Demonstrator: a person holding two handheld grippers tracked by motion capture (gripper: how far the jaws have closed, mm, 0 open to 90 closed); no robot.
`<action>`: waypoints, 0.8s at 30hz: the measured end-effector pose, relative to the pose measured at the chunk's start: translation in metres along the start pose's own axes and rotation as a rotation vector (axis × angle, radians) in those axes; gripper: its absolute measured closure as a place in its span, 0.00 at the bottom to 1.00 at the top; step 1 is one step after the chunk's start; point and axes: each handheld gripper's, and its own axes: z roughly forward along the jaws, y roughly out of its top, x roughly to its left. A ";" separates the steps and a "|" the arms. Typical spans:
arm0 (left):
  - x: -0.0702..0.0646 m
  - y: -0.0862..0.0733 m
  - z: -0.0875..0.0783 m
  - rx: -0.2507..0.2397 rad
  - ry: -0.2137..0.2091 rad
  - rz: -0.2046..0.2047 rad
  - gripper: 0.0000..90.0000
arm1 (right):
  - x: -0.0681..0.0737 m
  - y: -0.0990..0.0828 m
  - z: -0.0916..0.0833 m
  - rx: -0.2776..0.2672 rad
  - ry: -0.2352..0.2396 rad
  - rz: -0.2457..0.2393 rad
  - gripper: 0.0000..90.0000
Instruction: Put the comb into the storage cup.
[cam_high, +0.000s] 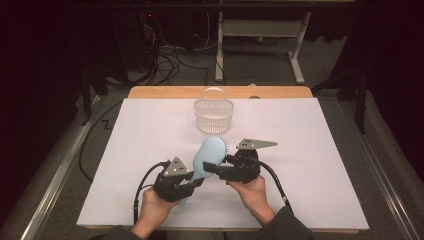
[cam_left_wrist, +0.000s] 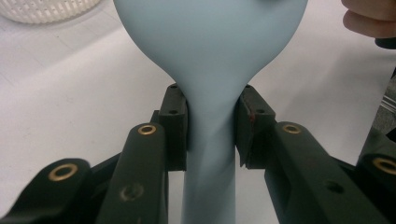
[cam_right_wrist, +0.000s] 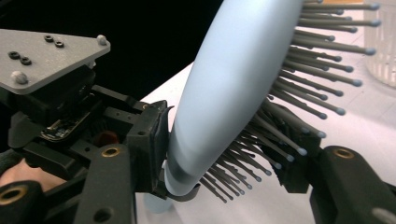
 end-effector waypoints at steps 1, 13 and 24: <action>0.000 0.000 0.000 -0.002 0.000 0.001 0.75 | 0.000 0.001 0.000 0.001 0.005 -0.001 0.51; 0.000 0.002 -0.006 -0.030 -0.006 0.000 0.74 | 0.002 0.009 -0.002 0.001 0.067 0.017 0.59; 0.001 0.002 -0.008 -0.057 -0.021 0.000 0.74 | 0.005 0.016 -0.004 0.016 0.092 -0.002 0.63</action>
